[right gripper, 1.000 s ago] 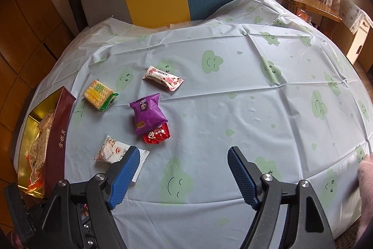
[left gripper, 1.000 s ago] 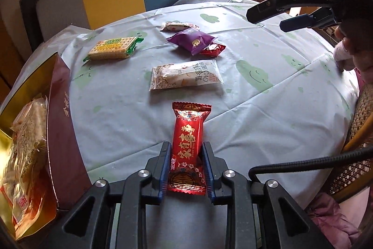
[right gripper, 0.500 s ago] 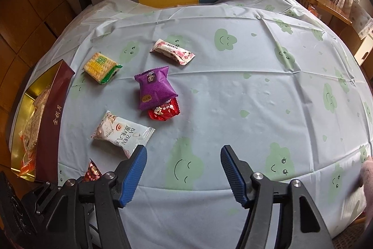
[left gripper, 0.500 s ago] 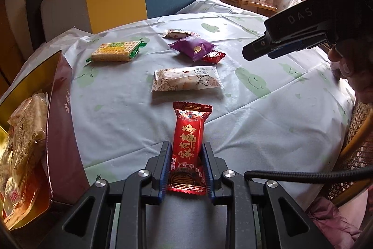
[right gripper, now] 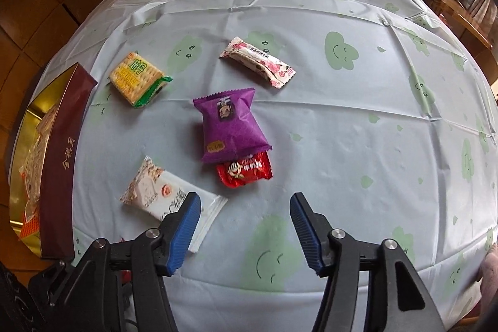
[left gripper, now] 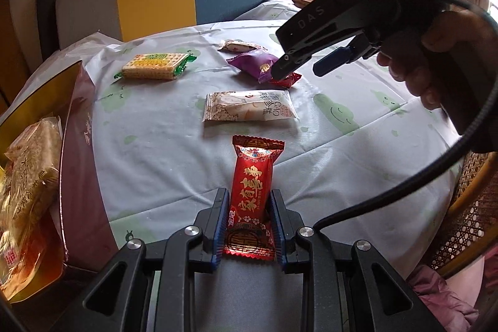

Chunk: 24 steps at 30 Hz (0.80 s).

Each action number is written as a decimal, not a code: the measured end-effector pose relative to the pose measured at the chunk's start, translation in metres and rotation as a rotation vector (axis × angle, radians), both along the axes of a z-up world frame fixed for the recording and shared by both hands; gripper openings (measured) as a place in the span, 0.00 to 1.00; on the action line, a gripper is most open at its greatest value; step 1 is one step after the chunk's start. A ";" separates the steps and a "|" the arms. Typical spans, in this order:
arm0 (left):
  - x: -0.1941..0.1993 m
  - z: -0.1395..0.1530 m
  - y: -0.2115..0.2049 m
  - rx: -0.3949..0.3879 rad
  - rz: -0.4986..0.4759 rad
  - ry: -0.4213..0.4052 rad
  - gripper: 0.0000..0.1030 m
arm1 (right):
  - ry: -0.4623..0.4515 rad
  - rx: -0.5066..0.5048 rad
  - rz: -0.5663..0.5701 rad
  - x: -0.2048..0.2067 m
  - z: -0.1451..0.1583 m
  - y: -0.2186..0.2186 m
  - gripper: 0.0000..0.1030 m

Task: Organize snacks
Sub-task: 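Grasp the red cartoon-face candy with the right tool while the left tool holds its red packet, then lower the red candy packet into the gold tray and open the left tool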

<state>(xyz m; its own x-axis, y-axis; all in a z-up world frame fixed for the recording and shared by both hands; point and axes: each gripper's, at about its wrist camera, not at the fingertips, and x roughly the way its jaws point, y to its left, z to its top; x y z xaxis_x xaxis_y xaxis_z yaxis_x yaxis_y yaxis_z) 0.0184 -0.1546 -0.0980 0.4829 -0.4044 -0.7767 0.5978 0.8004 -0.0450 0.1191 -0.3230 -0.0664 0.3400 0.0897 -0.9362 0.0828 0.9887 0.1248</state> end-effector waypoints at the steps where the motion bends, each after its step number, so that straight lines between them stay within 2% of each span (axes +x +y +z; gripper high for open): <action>1: 0.000 0.000 0.000 0.000 0.000 0.001 0.26 | -0.001 -0.005 -0.003 0.005 -0.002 0.000 0.62; 6: 0.000 0.000 0.000 0.004 0.000 0.000 0.26 | -0.009 -0.063 0.031 0.019 -0.012 0.006 0.60; 7: 0.000 0.000 0.000 0.005 -0.001 0.000 0.26 | -0.004 -0.088 0.049 0.021 -0.015 0.009 0.53; 8: 0.000 0.000 0.000 0.004 -0.003 0.001 0.26 | -0.003 -0.124 0.066 0.022 -0.016 0.012 0.30; 11: 0.000 0.000 0.000 0.004 0.000 0.001 0.26 | 0.000 -0.182 0.112 0.017 -0.017 0.017 0.27; 16: 0.001 0.000 -0.001 0.008 0.002 0.007 0.26 | 0.031 -0.180 0.125 0.003 -0.017 0.008 0.27; 21: 0.005 0.004 -0.004 0.028 0.009 0.027 0.23 | 0.068 -0.089 0.088 0.002 -0.024 -0.007 0.29; 24: 0.009 0.007 -0.001 0.019 0.025 0.061 0.22 | 0.062 -0.093 0.091 0.002 -0.024 -0.007 0.29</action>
<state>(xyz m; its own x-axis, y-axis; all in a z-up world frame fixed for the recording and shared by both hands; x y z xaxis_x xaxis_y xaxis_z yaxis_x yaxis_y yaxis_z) 0.0277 -0.1557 -0.0909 0.4443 -0.3777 -0.8123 0.5746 0.8159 -0.0651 0.1208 -0.3296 -0.0905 0.2758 0.0294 -0.9608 -0.0033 0.9996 0.0296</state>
